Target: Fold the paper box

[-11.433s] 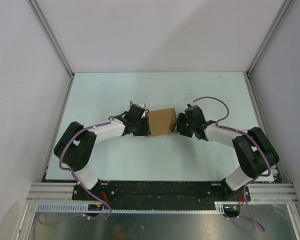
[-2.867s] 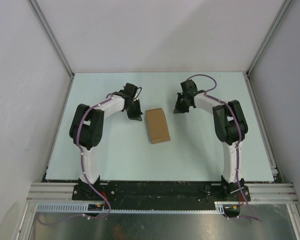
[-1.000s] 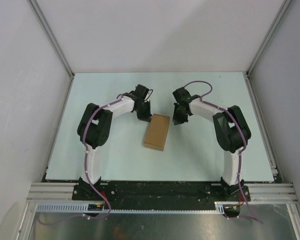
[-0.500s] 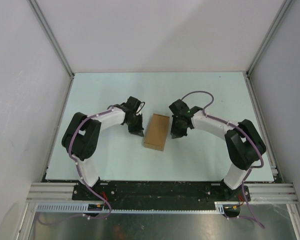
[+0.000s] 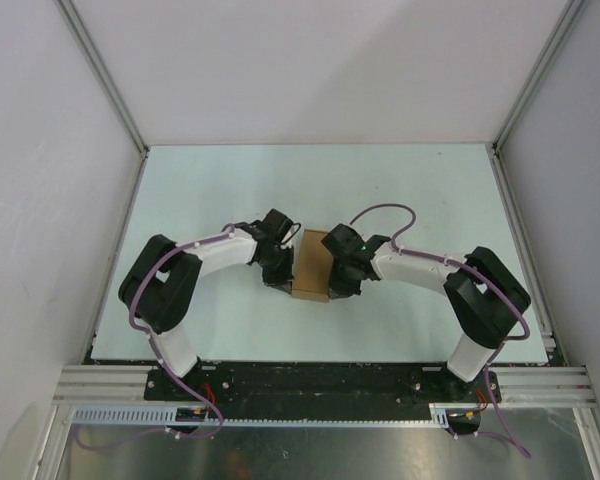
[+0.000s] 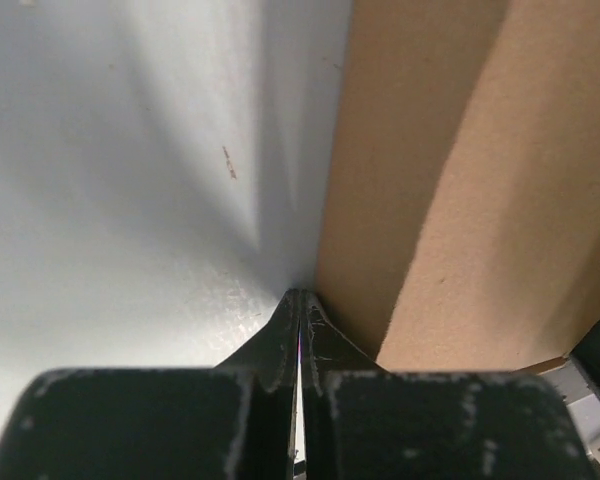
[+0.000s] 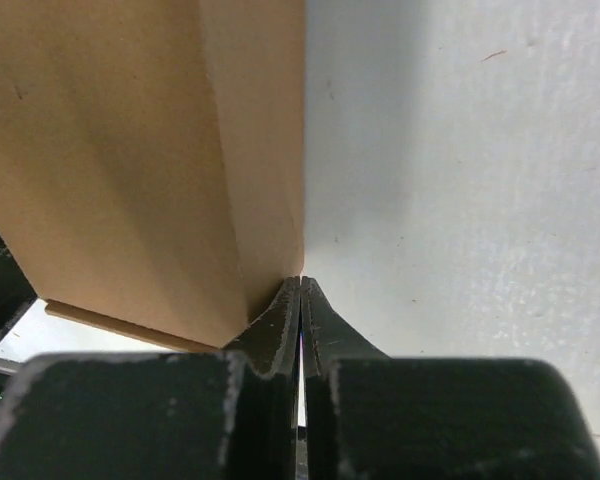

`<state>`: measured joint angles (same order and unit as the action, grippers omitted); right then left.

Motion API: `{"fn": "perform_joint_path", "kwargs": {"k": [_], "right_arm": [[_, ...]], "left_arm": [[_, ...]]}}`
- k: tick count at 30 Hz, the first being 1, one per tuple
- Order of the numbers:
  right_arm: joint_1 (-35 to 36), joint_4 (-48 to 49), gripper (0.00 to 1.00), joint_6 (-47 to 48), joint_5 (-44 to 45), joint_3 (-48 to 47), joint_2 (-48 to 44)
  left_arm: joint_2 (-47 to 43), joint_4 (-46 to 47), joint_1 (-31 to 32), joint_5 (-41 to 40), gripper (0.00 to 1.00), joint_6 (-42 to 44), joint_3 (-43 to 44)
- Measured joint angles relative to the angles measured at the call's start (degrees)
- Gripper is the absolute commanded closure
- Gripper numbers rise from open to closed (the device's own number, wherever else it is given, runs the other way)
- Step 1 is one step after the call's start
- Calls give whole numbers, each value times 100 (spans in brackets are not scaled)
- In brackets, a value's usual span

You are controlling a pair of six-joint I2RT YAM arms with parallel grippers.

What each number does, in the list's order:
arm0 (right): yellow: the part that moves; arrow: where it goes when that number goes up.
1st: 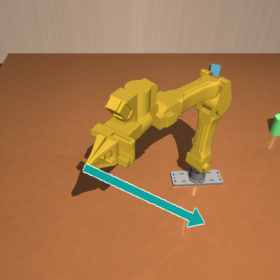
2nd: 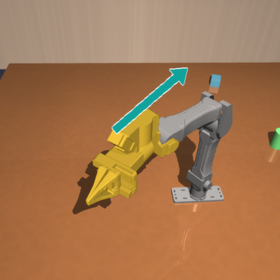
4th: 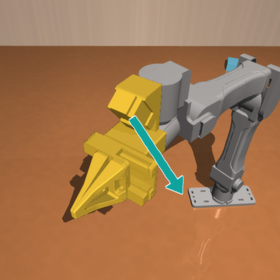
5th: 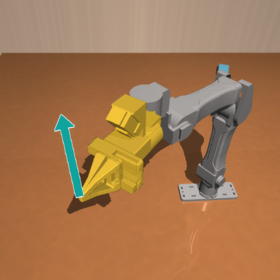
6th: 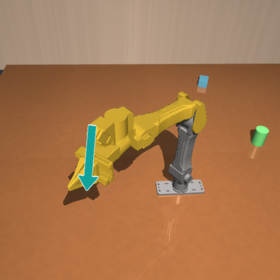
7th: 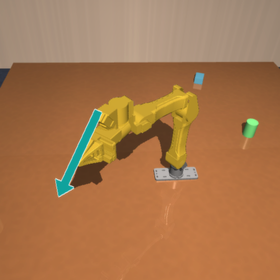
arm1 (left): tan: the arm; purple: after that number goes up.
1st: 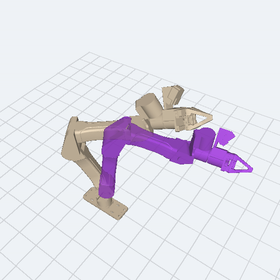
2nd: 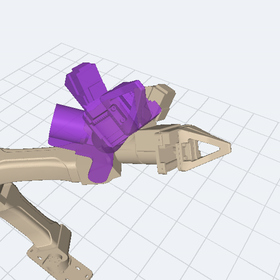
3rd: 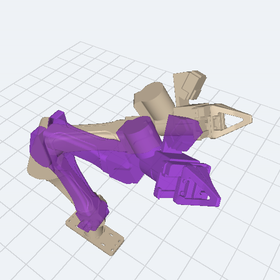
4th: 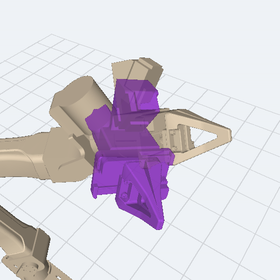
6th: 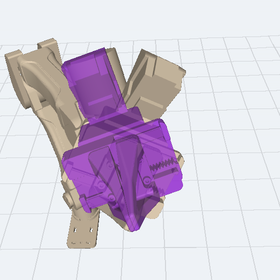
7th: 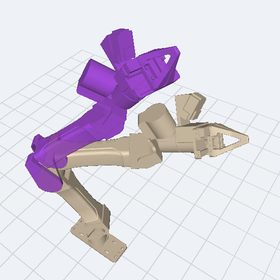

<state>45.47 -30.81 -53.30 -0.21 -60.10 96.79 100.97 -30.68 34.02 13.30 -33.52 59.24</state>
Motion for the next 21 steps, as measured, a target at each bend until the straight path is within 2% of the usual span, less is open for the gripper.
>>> {"fn": "perform_joint_path", "kwargs": {"k": [7,21], "right_arm": [[83,243,100,-173,2,33,345],[68,273,100,-393,-20,48,356]], "left_arm": [[-2,-13,-9,-44,100,0,-4],[-28,-74,140,-179,100,-7,-4]]}}
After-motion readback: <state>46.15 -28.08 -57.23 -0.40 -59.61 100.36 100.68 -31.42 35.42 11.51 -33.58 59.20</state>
